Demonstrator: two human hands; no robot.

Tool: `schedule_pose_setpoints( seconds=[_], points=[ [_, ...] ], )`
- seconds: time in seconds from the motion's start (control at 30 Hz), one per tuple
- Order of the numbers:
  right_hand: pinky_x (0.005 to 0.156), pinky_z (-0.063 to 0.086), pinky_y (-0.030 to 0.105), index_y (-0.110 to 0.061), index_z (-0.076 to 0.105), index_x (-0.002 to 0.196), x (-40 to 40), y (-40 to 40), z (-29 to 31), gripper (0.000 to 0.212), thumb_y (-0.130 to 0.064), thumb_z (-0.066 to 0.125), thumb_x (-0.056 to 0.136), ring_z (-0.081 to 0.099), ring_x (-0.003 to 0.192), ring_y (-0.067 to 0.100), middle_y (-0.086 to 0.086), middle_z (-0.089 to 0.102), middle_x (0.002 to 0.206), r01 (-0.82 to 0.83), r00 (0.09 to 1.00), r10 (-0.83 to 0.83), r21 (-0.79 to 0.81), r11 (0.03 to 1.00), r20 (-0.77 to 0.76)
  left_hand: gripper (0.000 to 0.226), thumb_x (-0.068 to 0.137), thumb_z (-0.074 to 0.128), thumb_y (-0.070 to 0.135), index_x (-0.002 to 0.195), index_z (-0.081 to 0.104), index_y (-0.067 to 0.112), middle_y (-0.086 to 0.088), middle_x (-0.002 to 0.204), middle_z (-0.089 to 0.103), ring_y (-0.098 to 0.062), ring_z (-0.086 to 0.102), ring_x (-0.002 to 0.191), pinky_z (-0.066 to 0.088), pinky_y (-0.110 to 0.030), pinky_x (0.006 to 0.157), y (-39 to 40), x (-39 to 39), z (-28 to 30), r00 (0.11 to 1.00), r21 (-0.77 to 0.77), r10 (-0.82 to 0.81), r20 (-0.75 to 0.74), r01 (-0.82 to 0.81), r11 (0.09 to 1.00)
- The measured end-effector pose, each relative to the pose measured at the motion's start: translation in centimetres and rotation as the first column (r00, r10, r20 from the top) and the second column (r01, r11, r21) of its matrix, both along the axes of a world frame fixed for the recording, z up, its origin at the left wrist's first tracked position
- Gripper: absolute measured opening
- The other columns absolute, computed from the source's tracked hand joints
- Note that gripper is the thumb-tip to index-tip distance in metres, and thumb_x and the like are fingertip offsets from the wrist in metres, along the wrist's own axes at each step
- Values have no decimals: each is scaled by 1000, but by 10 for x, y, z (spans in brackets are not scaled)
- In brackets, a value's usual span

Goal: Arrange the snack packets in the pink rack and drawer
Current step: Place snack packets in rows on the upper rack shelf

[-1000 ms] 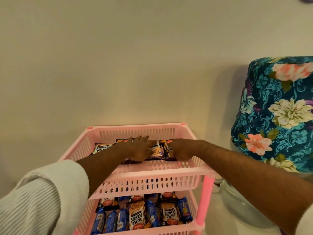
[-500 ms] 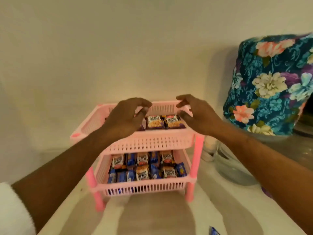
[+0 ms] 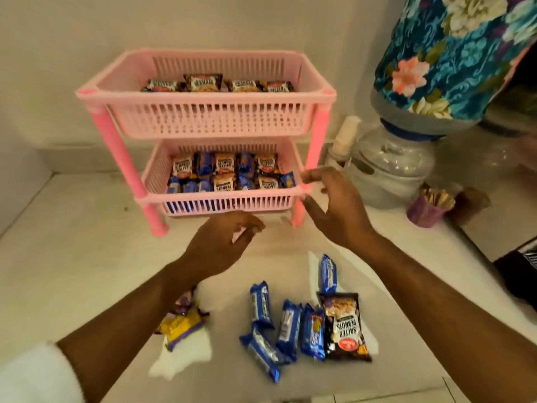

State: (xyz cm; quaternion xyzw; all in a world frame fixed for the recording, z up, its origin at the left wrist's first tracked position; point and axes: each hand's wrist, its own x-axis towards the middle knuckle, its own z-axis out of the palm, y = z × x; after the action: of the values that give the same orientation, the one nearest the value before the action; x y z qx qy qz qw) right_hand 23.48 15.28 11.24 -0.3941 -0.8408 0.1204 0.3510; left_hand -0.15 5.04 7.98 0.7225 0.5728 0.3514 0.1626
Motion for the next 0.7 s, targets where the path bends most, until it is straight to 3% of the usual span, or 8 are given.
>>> schedule_pose_setpoints(
  seconds=[0.13,0.3,0.43,0.57,0.7],
  points=[
    [94,50,44,-17,65,122,39,-14,-58,35,-29,71,90,60,112,24,4,62,122,55,985,-20,-202,978,171,20,97,56,23,110,71,25,12,109,70,-7,65,99,53,-37,91,-14,22,-62,997,-219,55,-46,-64,974],
    [99,46,33,-25,61,129,84,-37,-113,41,-36,70,90,54,124,24,2,54,133,246,953,-125,-460,853,277,23,96,55,35,117,64,35,18,115,64,-4,58,107,47,-25,93,-15,67,-102,994,-331,71,-86,-96,939],
    [96,45,34,-26,49,141,108,-63,-145,69,-56,71,82,51,127,25,2,48,140,378,915,-235,-495,782,328,30,95,55,40,123,60,30,12,115,63,-7,58,104,44,-21,86,7,112,-116,997,-354,69,-44,-80,932],
    [100,46,39,-23,33,151,124,-81,-166,99,-72,70,74,46,132,27,6,41,146,421,899,-240,-577,699,366,42,93,59,43,129,54,21,1,120,62,-16,61,103,47,-27,83,31,151,-132,995,-458,96,18,-77,886],
    [103,48,38,-20,33,151,134,-86,-179,100,-78,62,75,48,133,21,5,45,148,444,890,-249,-603,663,382,56,86,65,50,130,53,16,-5,120,64,-22,64,103,50,-32,84,47,177,-142,981,-513,179,72,-117,850]
  ],
)
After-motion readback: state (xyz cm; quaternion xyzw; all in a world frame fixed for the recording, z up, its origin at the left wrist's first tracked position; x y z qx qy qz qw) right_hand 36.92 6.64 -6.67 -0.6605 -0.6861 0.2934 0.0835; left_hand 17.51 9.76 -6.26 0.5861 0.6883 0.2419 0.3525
